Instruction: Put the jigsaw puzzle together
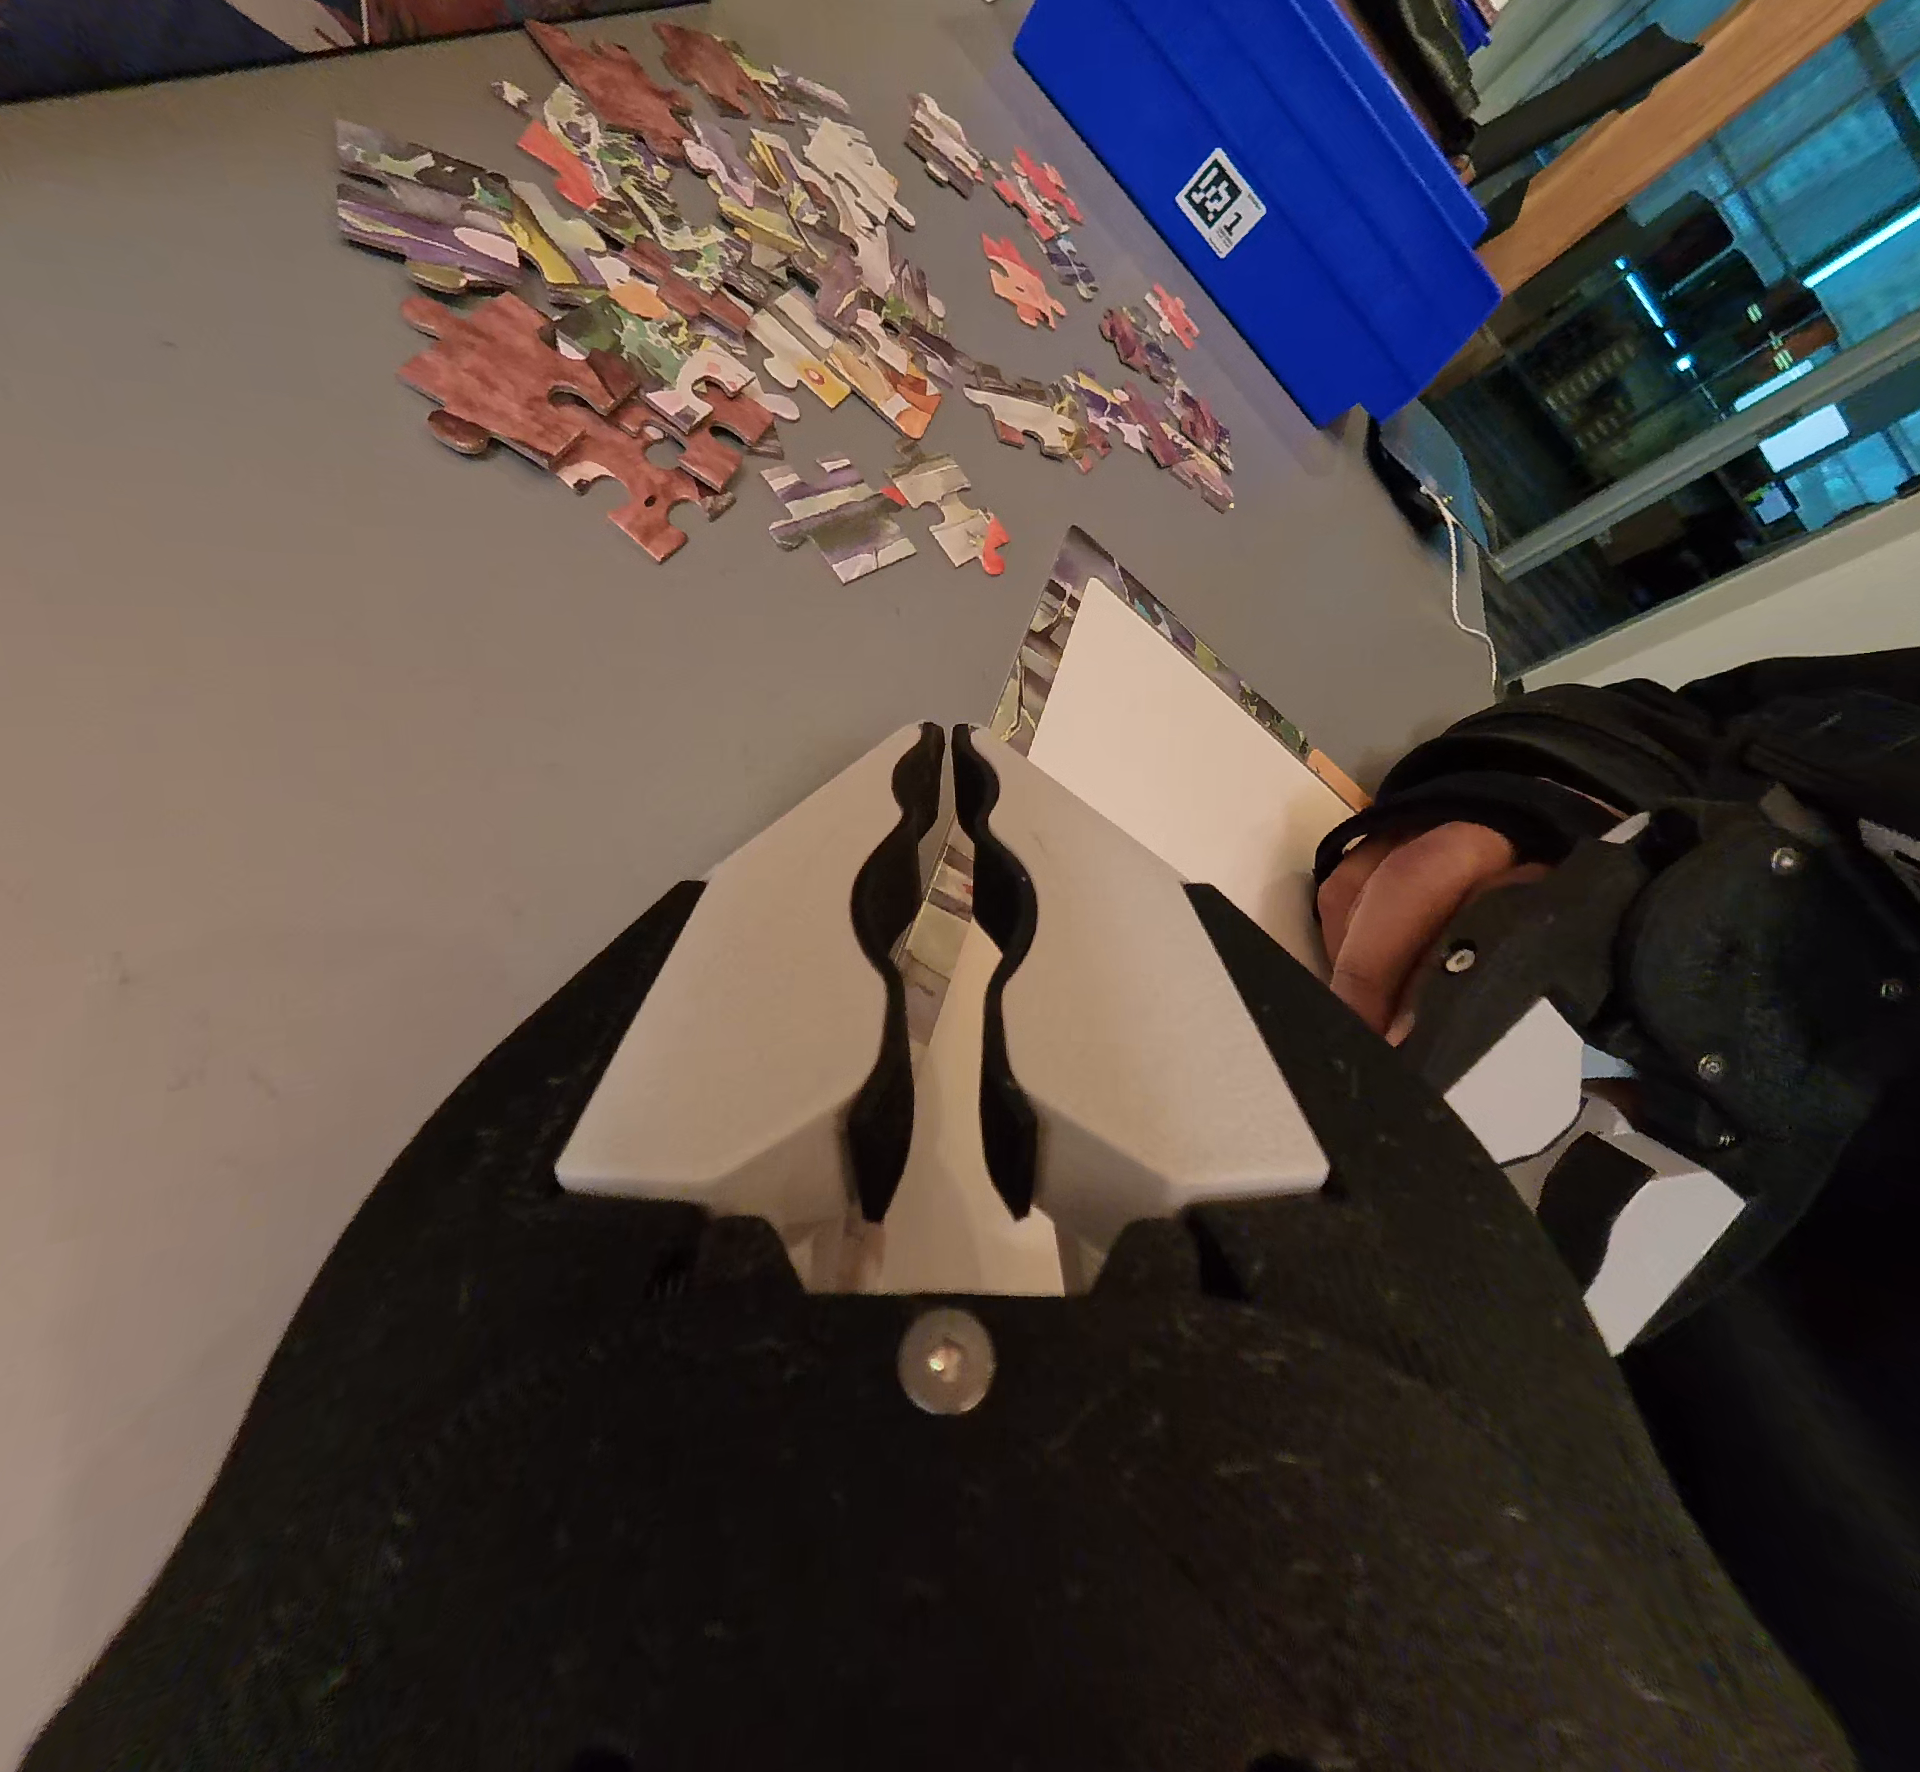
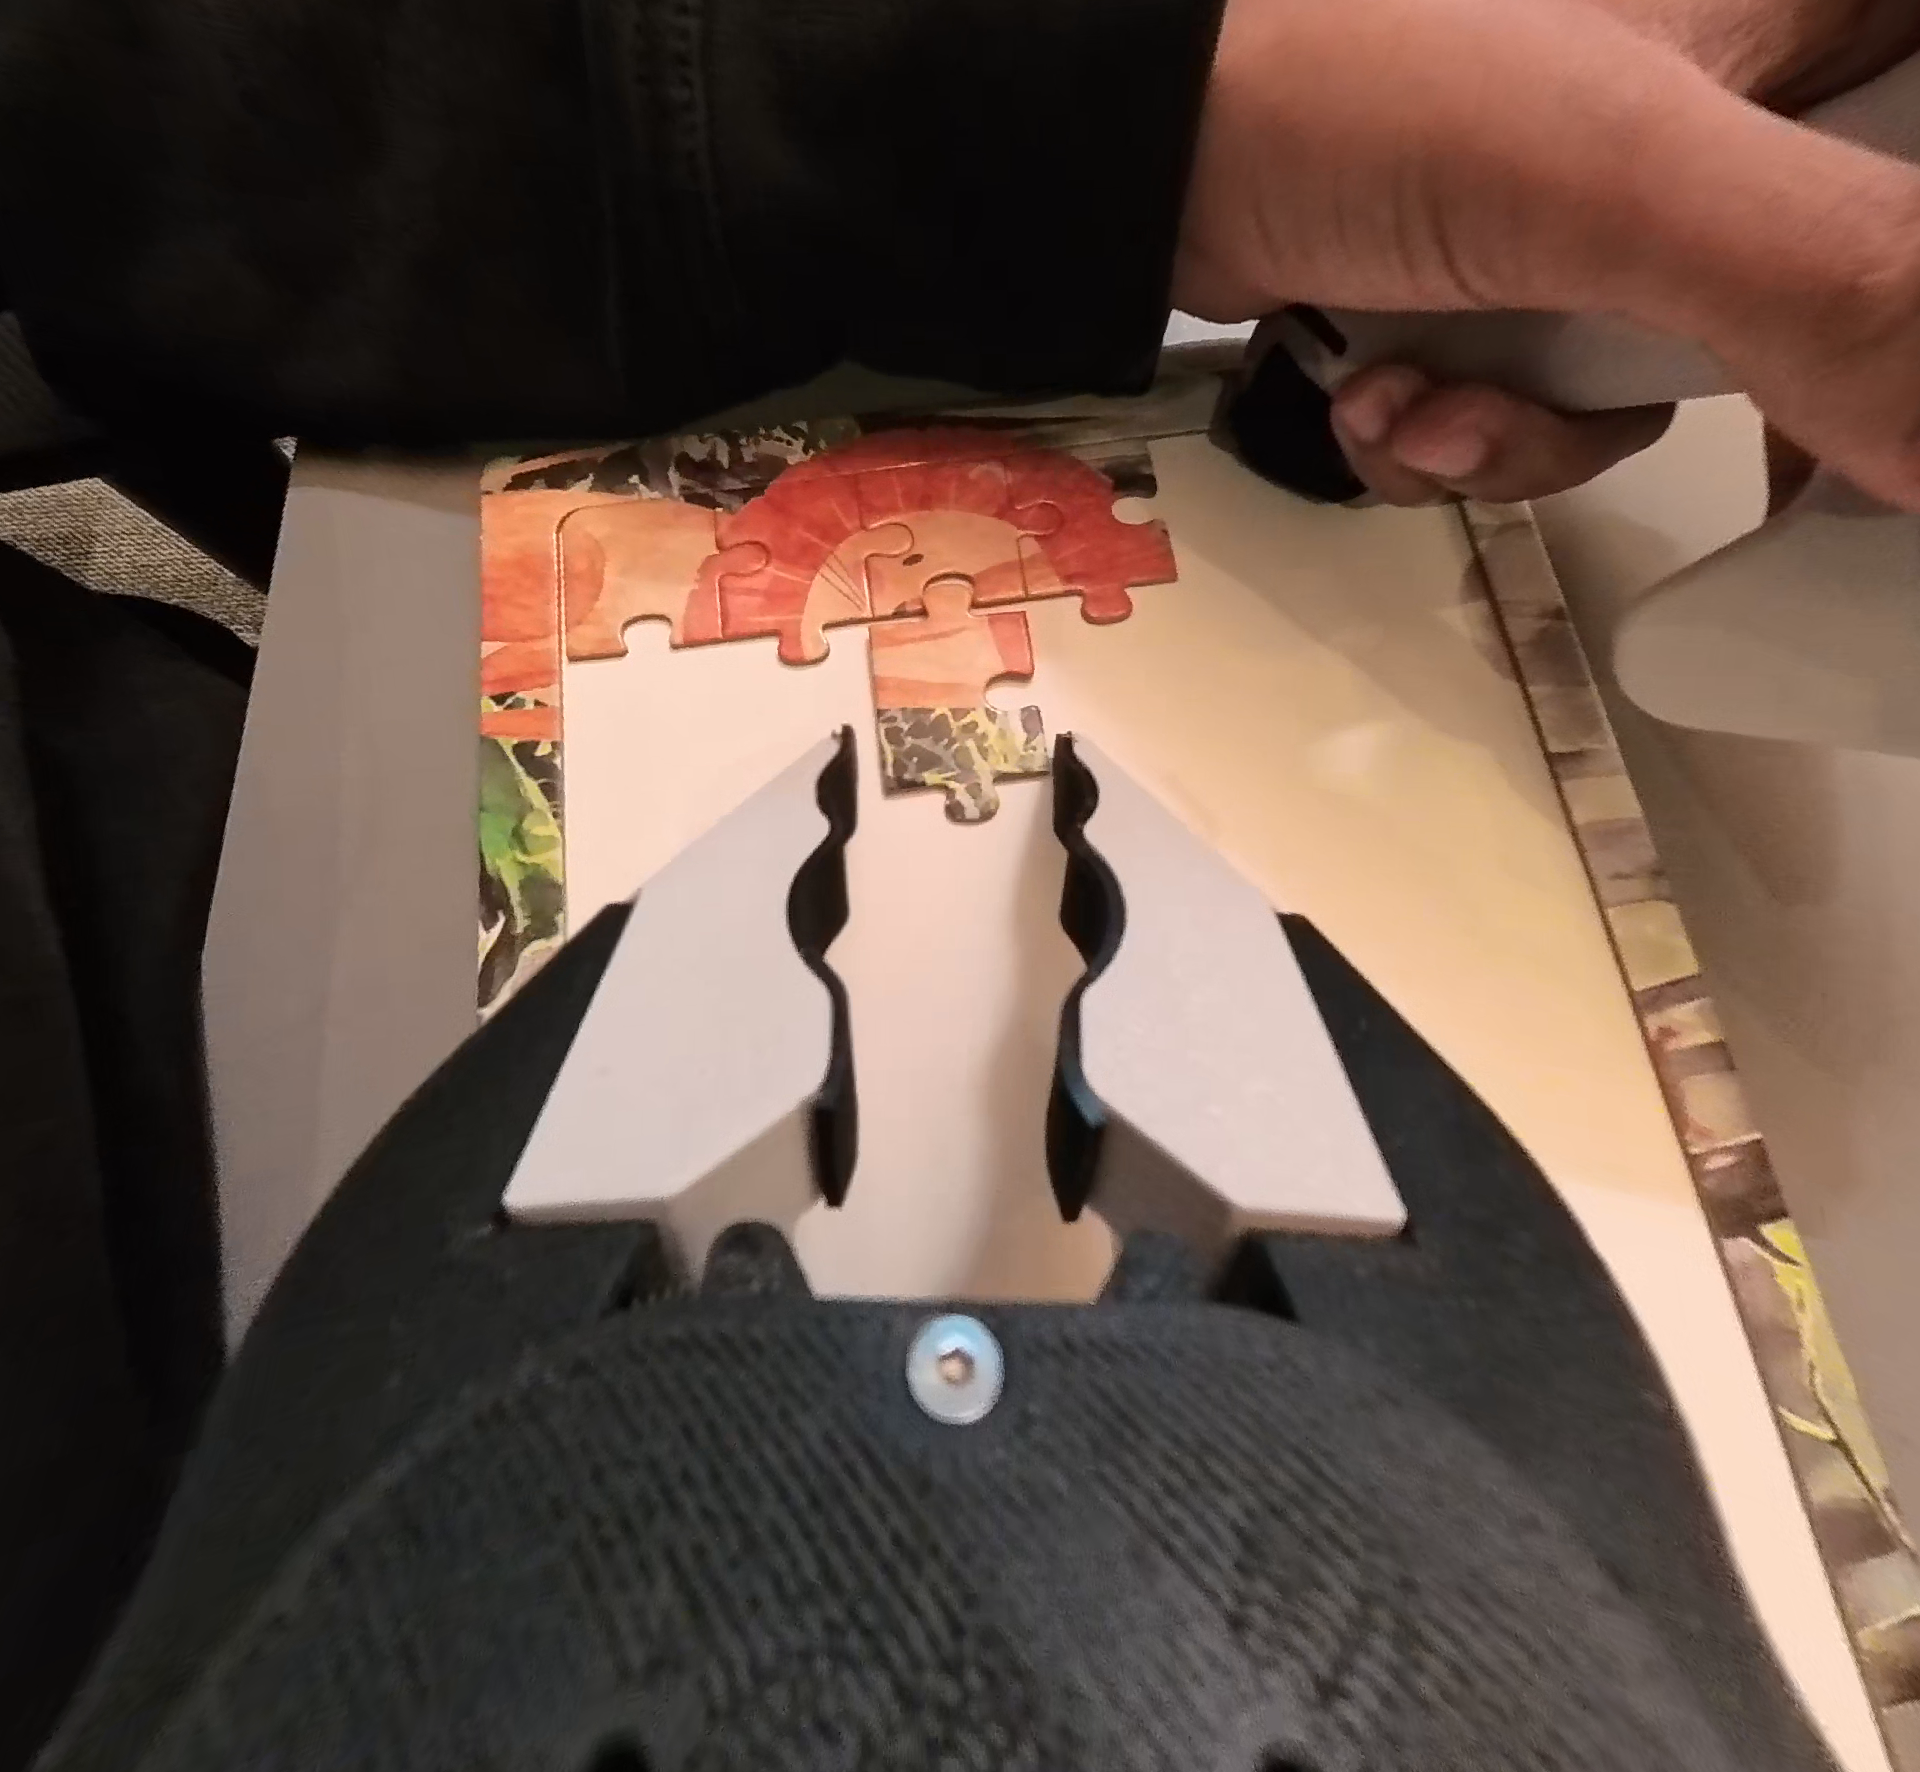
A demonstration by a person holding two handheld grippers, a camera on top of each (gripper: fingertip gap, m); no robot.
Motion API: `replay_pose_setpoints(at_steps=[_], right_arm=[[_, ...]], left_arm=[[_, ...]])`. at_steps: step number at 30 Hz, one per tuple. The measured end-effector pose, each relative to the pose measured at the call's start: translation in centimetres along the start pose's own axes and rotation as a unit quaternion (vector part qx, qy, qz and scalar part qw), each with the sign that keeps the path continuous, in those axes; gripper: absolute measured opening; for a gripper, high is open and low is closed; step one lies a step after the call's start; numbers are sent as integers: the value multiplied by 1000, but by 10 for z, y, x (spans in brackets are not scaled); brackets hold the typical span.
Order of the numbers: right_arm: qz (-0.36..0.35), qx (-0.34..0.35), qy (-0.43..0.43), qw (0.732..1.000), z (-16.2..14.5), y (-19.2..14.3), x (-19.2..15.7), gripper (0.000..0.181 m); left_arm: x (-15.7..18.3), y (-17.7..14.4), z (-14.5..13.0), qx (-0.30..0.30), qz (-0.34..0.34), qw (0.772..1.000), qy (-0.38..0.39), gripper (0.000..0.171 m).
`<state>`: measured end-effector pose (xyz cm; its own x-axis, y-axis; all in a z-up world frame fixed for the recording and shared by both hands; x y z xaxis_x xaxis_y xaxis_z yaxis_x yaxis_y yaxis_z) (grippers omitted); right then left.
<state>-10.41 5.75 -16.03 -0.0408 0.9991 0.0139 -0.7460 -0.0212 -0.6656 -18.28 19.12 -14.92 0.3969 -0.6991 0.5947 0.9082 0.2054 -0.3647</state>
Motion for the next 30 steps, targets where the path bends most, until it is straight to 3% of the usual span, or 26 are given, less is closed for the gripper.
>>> replay_pose_setpoints(at_steps=[5,30], right_arm=[[-5,-6,-9,1000,2,1,-1,29],[-23,-8,-33,999,3,1,-2,29]], left_arm=[[0,0,0,0,0,1000,-2,0],[-1,0,0,0,-1,1000,-4,1]])
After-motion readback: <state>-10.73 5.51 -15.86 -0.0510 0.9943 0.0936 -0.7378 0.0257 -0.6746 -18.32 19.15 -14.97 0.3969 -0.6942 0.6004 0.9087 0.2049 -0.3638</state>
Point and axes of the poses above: each gripper's, where its closed fingertips meet, y out along the fingers, z out of its top, x = y × z across the jaws, the point moved 8 cm from there along -y, back along the fingers, and after that the axes turned 3 degrees about -z, right-handed, at the moved point
